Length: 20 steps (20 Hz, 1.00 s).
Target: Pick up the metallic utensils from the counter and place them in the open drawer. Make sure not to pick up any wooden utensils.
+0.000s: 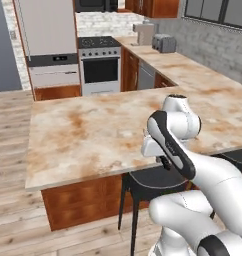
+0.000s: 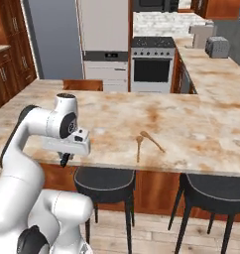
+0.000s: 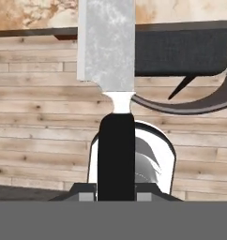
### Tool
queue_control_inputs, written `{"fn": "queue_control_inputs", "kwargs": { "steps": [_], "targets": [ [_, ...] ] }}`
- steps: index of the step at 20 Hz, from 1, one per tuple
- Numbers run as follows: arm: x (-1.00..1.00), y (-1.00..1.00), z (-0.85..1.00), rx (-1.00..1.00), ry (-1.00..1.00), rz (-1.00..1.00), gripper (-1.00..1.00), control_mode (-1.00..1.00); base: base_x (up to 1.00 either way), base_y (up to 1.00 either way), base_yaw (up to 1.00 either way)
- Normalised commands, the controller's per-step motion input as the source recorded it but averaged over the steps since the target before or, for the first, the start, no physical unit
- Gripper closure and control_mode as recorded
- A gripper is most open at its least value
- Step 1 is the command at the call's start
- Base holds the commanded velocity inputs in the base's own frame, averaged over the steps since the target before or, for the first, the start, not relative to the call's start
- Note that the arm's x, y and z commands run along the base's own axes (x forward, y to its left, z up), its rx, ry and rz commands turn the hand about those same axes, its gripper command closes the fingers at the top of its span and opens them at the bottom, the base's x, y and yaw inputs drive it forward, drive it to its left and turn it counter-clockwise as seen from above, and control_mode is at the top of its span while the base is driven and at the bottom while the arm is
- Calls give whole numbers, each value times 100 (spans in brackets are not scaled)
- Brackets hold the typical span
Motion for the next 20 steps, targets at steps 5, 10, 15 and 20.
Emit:
{"fn": "queue_control_inputs", "kwargs": {
  "steps": [5, 10, 15, 20],
  "targets": [
    [0, 0, 0, 0, 0, 0, 100, 100, 0, 100, -39],
    [0, 0, 0, 0, 0, 0, 100, 100, -48, 100, -25],
    [0, 0, 0, 0, 0, 0, 100, 100, -64, 100, -13],
    [0, 0, 0, 0, 0, 0, 100, 100, -25, 100, -9]
  ]
}}
